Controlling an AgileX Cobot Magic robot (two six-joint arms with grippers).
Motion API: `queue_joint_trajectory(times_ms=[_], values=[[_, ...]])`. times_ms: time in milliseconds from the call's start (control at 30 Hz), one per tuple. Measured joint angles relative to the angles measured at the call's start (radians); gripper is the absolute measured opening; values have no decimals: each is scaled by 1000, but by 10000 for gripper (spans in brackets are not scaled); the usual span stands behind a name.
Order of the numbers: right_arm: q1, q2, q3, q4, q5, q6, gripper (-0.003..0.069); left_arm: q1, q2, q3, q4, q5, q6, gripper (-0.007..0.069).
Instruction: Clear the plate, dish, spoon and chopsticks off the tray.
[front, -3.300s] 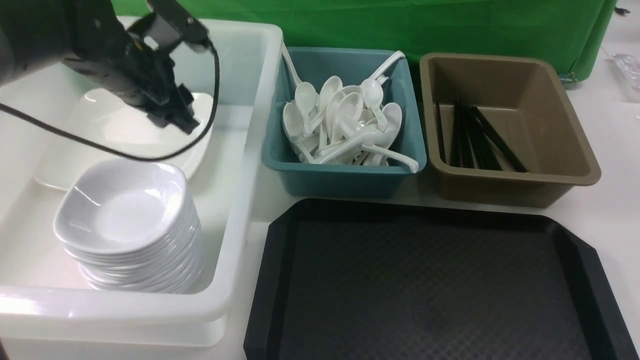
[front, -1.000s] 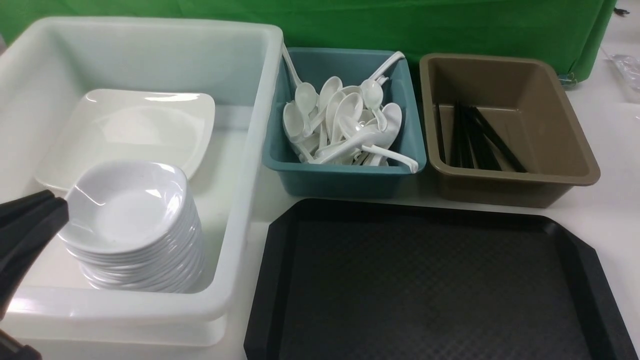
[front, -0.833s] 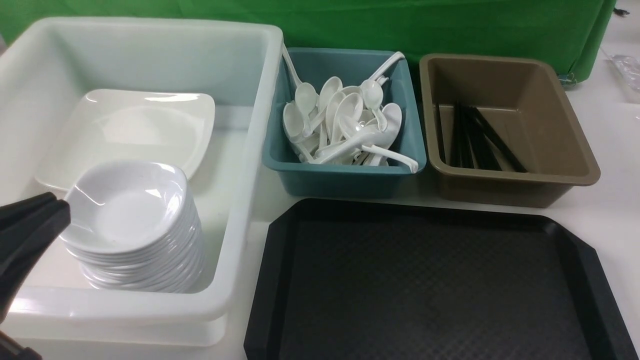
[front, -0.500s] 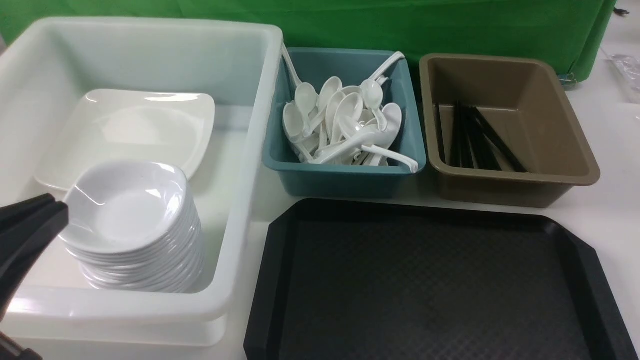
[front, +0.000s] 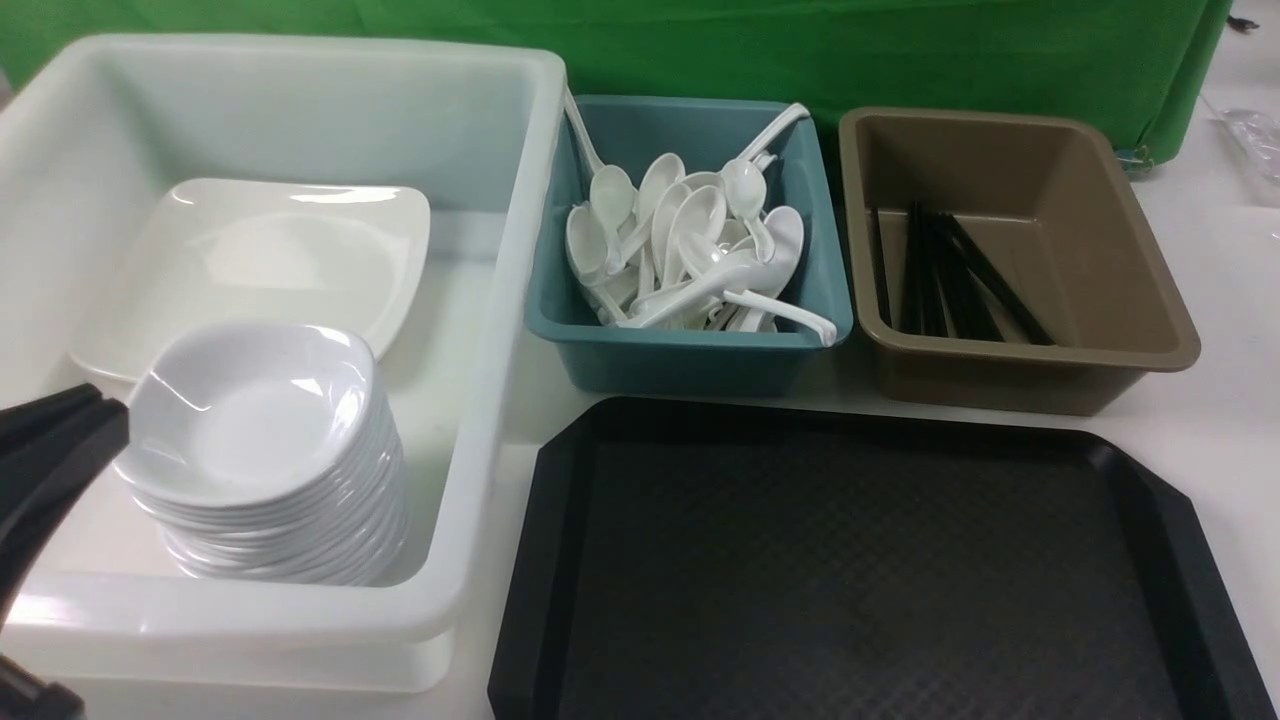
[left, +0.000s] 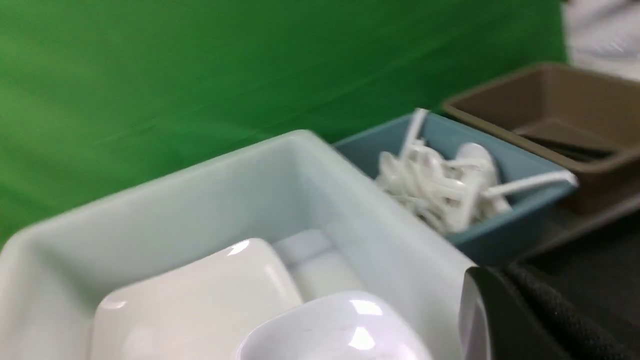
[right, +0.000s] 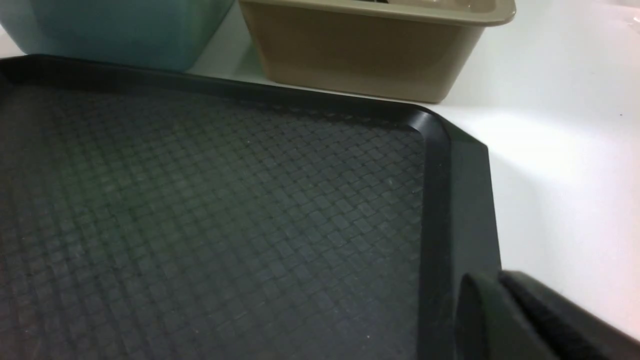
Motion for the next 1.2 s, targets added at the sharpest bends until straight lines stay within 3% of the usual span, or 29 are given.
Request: queue_joint_trajectory(times_ms=[100,133,267,500,1200], values=[[0,0,0,0,0,0,69,39,-37,77,268,-68,-417,11],[0,0,0,0,0,0,69,52,-54,104,332,-72,-508,11],[0,0,0,0,0,0,73,99,-148,239,471,-92,-689,11],[0,0,0,0,-1,0,87,187,-339,458,470,-56,-742,11],[0,-2,0,0,-4,0,132,208,-349,466,437,-37,-737,13]])
